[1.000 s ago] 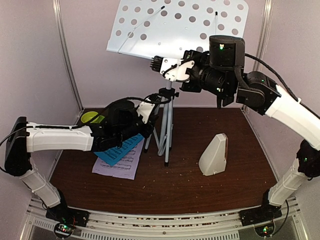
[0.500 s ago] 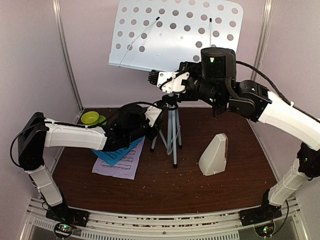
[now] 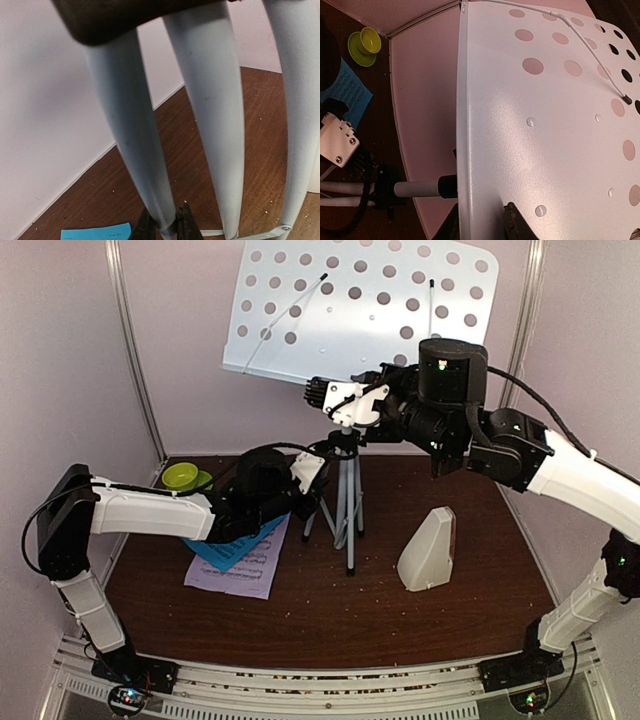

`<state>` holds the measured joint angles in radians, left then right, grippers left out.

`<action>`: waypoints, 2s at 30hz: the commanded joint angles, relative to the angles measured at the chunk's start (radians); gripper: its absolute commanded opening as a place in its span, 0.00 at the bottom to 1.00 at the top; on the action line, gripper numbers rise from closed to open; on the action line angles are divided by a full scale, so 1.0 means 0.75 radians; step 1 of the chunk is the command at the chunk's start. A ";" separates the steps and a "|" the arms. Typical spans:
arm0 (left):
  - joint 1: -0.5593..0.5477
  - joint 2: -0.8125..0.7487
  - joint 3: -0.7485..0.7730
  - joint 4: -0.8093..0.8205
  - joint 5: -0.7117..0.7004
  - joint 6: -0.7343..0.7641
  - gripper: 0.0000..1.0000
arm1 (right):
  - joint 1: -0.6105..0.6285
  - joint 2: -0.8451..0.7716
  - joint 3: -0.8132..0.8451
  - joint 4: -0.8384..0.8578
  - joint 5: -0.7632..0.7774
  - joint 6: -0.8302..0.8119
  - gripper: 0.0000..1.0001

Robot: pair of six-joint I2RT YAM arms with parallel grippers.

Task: Set up the instrument practice props

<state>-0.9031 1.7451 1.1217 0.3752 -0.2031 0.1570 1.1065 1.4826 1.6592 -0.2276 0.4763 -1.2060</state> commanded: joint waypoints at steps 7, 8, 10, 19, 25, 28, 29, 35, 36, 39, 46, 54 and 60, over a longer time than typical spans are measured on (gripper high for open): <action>-0.009 0.023 -0.047 -0.107 0.046 0.055 0.00 | 0.072 -0.140 0.023 0.273 -0.027 0.041 0.55; -0.009 0.023 -0.048 -0.107 0.046 0.054 0.00 | 0.077 -0.143 0.021 0.269 -0.028 0.044 0.60; -0.008 0.023 -0.047 -0.108 0.050 0.053 0.00 | 0.085 -0.148 0.018 0.257 -0.034 0.054 0.70; -0.002 0.027 -0.047 -0.122 0.055 0.036 0.00 | 0.154 -0.165 0.029 0.122 -0.048 0.079 0.91; 0.017 0.031 -0.028 -0.147 0.077 0.008 0.00 | 0.216 -0.185 -0.023 0.108 -0.010 0.099 0.96; 0.023 0.033 -0.014 -0.170 0.087 0.006 0.00 | 0.234 -0.201 -0.062 0.143 0.012 0.103 0.97; 0.026 0.033 -0.009 -0.175 0.093 0.003 0.00 | 0.239 -0.208 -0.069 0.147 0.013 0.109 0.98; 0.040 0.036 0.003 -0.185 0.108 -0.001 0.00 | 0.309 -0.268 -0.140 0.110 0.025 0.190 0.99; 0.042 0.037 0.005 -0.184 0.109 -0.001 0.00 | 0.325 -0.284 -0.160 0.080 0.021 0.227 0.99; 0.047 0.043 0.014 -0.192 0.119 -0.002 0.00 | 0.340 -0.332 -0.202 -0.047 -0.020 0.397 0.99; 0.054 0.036 0.001 -0.170 0.148 -0.015 0.00 | 0.339 -0.442 -0.432 -0.113 -0.132 0.939 1.00; 0.055 0.001 -0.042 -0.103 0.181 -0.020 0.00 | 0.184 -0.490 -0.705 0.013 -0.295 1.460 0.94; 0.055 -0.020 -0.043 -0.095 0.183 -0.015 0.00 | -0.029 -0.436 -0.958 0.299 -0.363 1.743 0.77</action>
<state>-0.8627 1.7424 1.1198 0.3618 -0.0898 0.1165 1.1614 1.1339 1.0000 -0.1604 0.2569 -0.1112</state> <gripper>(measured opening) 0.105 0.811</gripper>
